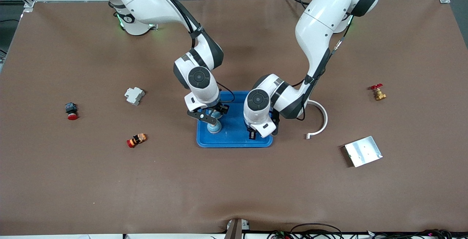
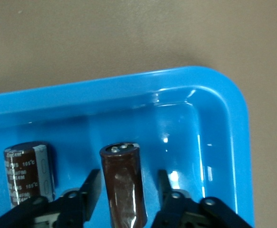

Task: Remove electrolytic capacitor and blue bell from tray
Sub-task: 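Carry the bell beside the red button while the left gripper lifts the capacitor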

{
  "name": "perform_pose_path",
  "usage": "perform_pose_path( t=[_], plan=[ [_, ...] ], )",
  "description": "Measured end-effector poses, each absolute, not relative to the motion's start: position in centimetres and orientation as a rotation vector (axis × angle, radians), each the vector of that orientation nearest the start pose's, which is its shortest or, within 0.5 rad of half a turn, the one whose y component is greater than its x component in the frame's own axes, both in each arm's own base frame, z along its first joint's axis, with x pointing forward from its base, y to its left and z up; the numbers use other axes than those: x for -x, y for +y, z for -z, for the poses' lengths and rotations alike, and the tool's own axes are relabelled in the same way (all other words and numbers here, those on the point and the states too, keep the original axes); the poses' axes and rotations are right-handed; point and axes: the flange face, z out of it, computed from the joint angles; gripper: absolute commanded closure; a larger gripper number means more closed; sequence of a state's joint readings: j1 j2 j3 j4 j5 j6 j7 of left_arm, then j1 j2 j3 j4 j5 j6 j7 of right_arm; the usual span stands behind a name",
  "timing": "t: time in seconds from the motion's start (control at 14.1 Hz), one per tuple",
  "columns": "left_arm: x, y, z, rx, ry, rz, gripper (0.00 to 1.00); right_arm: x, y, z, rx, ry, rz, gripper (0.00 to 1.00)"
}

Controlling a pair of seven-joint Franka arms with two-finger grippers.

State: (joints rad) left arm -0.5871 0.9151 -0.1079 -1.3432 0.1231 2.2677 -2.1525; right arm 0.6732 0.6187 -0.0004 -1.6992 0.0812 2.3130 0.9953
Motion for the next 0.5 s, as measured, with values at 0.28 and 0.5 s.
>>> perform_pose_path(
  t=[0.28,0.5],
  plan=[
    [-57.9,-45.9,-18.0,2.427,-1.972,0.050,1.00,-55.0,37.6,-29.5,3.083,0.537,-0.129,1.00],
    [-57.4,-46.2,-20.0,2.475,-1.842,0.050,1.00,-57.7,30.5,-33.1,3.117,0.426,-0.217,1.00]
  ],
)
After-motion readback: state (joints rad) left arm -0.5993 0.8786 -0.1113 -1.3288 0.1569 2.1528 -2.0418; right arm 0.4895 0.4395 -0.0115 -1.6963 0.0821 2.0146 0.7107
